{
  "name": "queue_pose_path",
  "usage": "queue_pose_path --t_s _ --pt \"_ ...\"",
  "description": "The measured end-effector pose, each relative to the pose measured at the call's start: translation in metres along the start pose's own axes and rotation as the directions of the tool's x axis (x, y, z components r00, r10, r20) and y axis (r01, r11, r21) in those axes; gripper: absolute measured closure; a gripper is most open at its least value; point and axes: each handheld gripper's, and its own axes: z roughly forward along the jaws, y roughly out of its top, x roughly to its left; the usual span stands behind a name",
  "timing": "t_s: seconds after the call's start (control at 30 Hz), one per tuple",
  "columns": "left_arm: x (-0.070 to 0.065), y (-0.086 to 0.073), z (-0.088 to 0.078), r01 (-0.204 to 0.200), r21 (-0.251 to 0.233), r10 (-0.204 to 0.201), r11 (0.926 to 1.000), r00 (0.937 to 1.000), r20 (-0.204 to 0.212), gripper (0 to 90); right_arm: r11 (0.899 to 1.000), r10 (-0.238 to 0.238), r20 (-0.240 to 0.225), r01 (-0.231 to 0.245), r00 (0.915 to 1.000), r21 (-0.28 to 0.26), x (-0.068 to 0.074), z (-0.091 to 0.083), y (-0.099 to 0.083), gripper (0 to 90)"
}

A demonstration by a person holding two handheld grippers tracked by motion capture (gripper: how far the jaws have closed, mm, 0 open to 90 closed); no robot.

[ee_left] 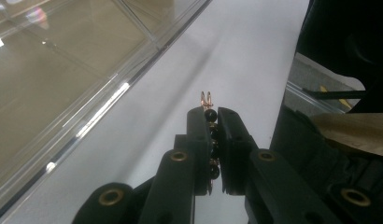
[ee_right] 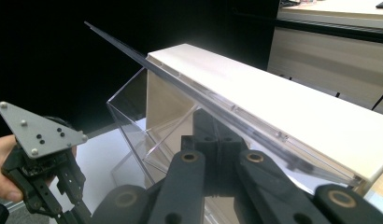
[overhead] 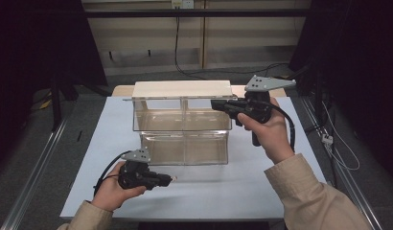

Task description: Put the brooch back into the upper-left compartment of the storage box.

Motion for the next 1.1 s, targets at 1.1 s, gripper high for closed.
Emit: queue_pose_path --t_s 1.1 --pt "-0.004 0.032 -0.021 -0.015 0.018 0.014 0.9997 0.9986 0.050 84.4 1.000 0.000 -0.008 0.000 1.0000 0.010 0.000 0.000 0.001 90.0"
